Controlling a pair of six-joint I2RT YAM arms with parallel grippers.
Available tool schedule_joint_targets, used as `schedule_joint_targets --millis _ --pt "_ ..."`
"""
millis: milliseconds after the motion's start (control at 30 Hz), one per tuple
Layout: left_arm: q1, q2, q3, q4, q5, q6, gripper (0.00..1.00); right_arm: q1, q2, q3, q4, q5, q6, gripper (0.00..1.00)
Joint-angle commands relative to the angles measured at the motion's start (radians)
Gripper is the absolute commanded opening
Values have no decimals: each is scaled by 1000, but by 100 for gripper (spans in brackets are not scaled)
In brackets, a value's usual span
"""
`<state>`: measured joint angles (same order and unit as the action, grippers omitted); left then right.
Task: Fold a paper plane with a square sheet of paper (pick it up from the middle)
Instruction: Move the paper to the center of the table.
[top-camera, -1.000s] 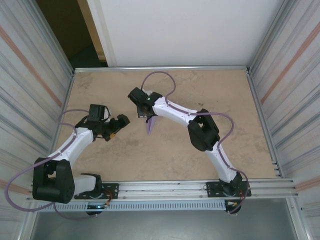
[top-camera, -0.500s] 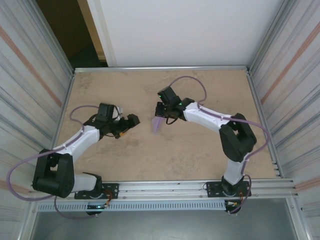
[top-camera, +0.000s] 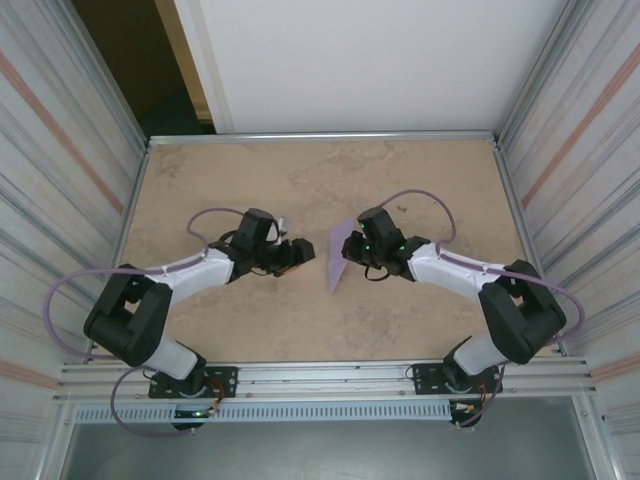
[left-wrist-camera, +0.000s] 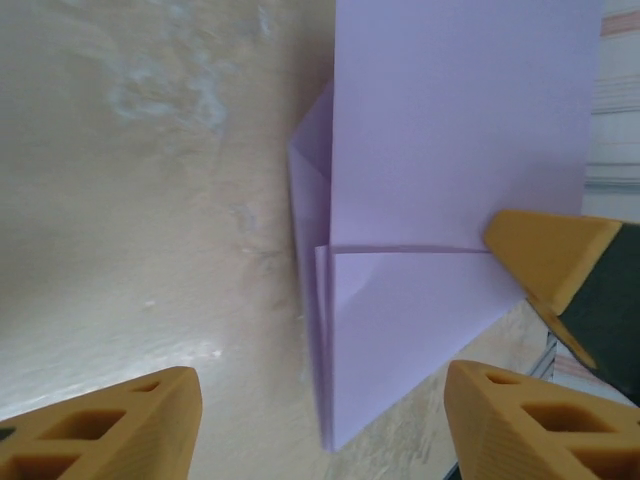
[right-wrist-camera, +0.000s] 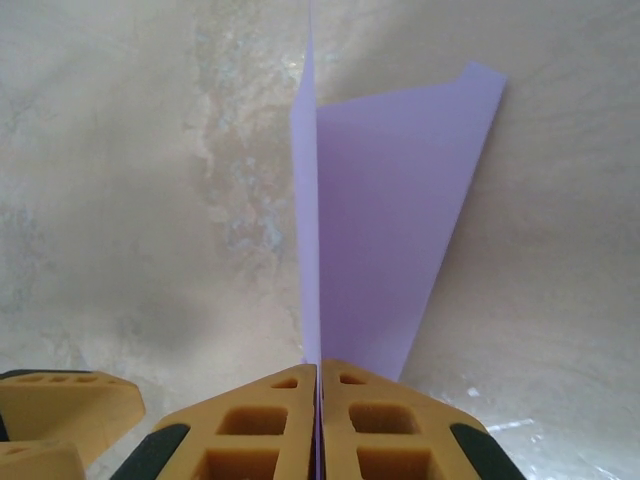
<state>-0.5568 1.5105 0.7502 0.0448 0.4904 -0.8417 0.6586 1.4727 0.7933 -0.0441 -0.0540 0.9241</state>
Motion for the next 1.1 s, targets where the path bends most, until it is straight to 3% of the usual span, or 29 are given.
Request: schedule_joint_targets --millis 0,267,833,1067 --pt "-39 31 24 117 14 -66 57 -8 -62 -57 44 24 65 10" --pt "-114 139 43 245 34 -152 35 -23 -80 -127 42 31 106 11" --pt "-145 291 126 208 15 -192 20 -29 25 -79 52 -47 124 12" --pt "-142 320 129 133 -32 -187 14 -45 46 -74 52 -96 140 18"
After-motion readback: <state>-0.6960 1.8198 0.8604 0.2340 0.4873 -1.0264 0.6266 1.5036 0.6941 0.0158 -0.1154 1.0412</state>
